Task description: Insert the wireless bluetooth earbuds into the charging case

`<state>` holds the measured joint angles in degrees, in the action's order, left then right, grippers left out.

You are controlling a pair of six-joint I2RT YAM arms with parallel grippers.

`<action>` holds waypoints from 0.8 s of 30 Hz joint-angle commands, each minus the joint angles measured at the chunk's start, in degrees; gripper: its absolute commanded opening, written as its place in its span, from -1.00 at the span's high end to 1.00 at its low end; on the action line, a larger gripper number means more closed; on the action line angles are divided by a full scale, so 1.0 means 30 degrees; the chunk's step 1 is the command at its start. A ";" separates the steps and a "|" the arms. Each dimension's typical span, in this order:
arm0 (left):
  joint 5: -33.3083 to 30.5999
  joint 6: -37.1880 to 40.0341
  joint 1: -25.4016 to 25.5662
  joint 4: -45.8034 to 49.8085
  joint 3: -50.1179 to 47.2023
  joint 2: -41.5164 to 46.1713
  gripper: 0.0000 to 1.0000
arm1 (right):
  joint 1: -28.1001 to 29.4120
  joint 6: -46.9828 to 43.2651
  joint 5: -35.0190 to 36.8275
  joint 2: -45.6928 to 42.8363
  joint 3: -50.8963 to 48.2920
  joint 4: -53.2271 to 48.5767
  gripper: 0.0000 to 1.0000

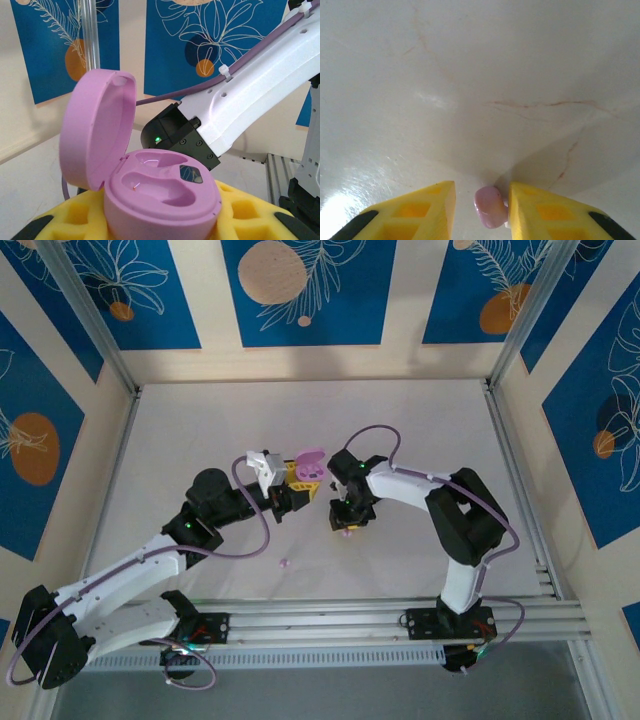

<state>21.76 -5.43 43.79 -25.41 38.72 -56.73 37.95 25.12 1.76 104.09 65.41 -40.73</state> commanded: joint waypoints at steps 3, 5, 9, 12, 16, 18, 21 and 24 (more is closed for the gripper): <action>-0.0150 0.0082 0.0152 -0.0114 0.0411 0.0013 0.40 | 0.0283 -0.1678 0.0320 0.0529 0.0882 -0.1359 0.30; -0.0134 0.0084 0.0140 -0.0114 0.0452 0.0013 0.40 | 0.0349 -0.1909 0.0264 0.0703 0.1055 -0.1582 0.34; -0.0155 0.0110 0.0140 -0.0056 0.0433 0.0013 0.40 | 0.0528 -0.2258 0.0379 0.1063 0.1382 -0.2016 0.42; -0.0108 0.0082 0.0142 -0.0041 0.0457 -0.0018 0.40 | 0.0591 -0.2249 0.0461 0.1191 0.1539 -0.2251 0.45; -0.0163 0.0111 0.0143 0.0017 0.0458 0.0028 0.40 | 0.0795 -0.2286 0.0820 0.1019 0.1971 -0.3039 0.44; -0.0194 0.0111 0.0150 -0.0026 0.0482 -0.0021 0.40 | 0.0794 -0.2405 0.0928 0.0957 0.2045 -0.3122 0.41; -0.0077 0.0024 0.0166 -0.0128 0.0495 -0.0131 0.40 | 0.0710 -0.2468 0.1047 0.1093 0.2060 -0.3035 0.41; -0.0046 -0.0026 0.0146 -0.0144 0.0519 -0.0192 0.40 | 0.0594 -0.2181 0.1258 0.1333 0.2220 -0.3079 0.41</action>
<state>21.76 -5.45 43.79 -24.97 38.72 -57.08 39.94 18.61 4.60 106.96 70.41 -47.90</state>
